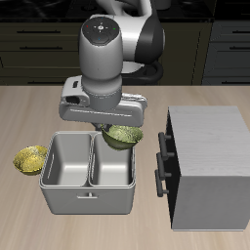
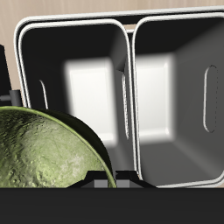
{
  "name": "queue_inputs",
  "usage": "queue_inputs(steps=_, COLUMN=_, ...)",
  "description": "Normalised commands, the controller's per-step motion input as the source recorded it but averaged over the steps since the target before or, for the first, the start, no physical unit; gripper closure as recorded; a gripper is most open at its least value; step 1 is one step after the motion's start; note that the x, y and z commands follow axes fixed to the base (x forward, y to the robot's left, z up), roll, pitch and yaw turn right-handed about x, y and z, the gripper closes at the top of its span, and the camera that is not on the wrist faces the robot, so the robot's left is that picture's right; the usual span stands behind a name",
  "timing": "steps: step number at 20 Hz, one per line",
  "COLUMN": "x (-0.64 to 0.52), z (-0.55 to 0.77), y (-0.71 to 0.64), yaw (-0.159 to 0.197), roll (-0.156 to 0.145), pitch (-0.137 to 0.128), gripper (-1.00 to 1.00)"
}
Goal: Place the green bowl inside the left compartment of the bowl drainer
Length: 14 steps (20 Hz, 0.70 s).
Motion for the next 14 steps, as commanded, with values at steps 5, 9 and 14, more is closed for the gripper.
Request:
queue_inputs(steps=5, x=0.02, z=-0.29, y=-0.06, yaw=0.006, roll=-0.027, pitch=0.079, gripper=-1.0)
queue_inputs(steps=9, x=0.0, z=-0.12, y=-0.11, yaw=0.034, roll=-0.038, pitch=0.04, gripper=-1.0)
queue_inputs(steps=14, x=-0.01, z=0.01, y=-0.08, yaw=-0.002, roll=-0.01, pitch=0.006, gripper=-1.0)
